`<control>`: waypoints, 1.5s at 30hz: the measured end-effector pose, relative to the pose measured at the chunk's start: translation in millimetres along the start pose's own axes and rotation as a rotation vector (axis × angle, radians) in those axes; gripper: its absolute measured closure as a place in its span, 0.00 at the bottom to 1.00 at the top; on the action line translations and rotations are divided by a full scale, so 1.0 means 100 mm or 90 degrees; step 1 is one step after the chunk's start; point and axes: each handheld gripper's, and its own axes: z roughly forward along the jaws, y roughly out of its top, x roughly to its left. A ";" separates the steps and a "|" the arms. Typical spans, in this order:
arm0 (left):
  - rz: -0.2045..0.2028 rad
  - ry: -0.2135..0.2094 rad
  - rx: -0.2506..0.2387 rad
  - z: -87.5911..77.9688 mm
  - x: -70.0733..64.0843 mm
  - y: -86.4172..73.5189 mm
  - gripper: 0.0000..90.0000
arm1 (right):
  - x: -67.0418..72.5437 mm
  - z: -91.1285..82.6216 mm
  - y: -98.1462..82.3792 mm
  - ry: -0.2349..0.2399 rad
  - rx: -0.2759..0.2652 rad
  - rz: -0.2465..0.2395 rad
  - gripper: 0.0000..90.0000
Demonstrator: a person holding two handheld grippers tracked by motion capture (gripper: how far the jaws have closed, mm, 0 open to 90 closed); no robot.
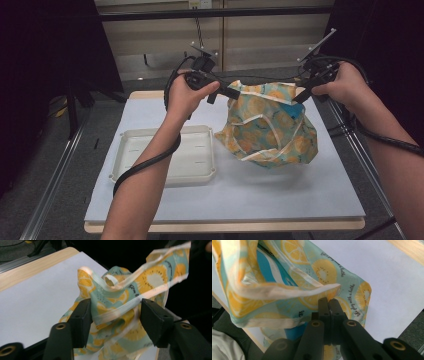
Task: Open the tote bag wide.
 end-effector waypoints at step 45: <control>-0.001 0.044 0.038 -0.15 0.01 0.12 0.83 | -0.06 -0.06 -0.10 -0.008 0.006 0.006 0.85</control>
